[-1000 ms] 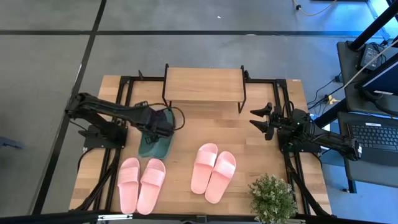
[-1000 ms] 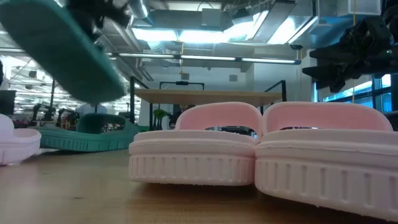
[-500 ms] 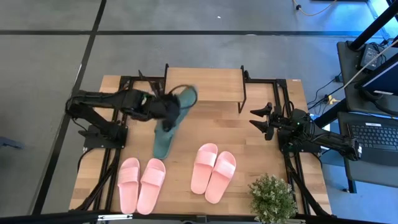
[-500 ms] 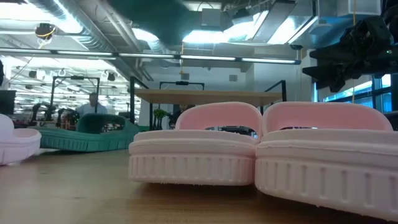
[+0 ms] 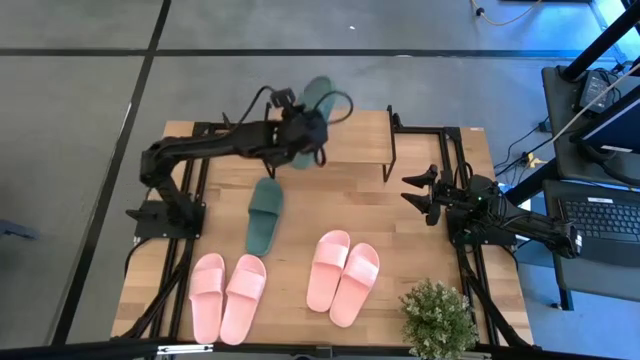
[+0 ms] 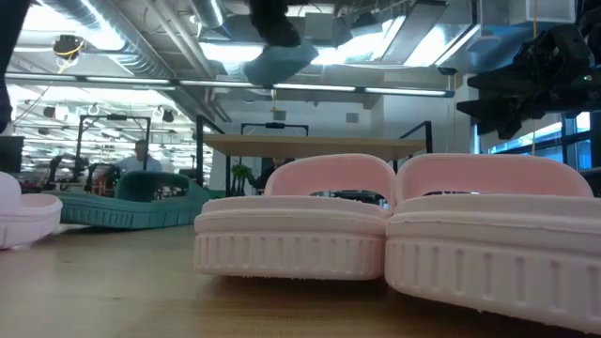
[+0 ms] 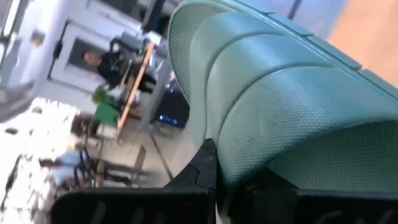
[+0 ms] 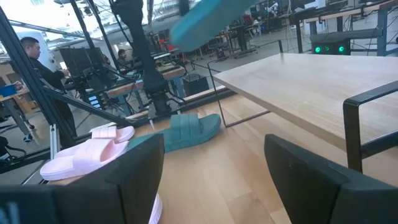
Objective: Pick and place slides into the shelf
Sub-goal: Put the green slide on the shelf
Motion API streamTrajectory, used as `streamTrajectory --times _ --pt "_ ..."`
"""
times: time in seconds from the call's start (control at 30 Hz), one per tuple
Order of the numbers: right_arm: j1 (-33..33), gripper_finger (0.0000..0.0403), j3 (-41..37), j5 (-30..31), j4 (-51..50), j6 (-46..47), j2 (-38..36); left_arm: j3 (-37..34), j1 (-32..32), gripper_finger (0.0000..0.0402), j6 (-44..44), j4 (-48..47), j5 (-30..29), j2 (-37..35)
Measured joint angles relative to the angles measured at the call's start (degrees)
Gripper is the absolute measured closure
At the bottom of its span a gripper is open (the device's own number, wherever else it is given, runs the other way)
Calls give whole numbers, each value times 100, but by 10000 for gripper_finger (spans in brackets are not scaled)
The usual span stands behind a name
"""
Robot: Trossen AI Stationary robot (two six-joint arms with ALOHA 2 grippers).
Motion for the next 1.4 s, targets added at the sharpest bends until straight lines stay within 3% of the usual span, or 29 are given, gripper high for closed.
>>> streamTrajectory --times 0.27,0.5,0.7,1.4 --pt "0 126 2 -4 0 309 0 1354 425 399 -499 -998 501 802" --pt "2 126 0 -6 0 442 2 1998 878 399 -905 -1817 1015 1338" --pt "0 126 2 -4 0 439 2 2030 1178 399 -1327 -2046 1091 1560" --pt "2 126 2 -2 -2 438 2 2027 1232 399 -2152 -2760 1244 1682"
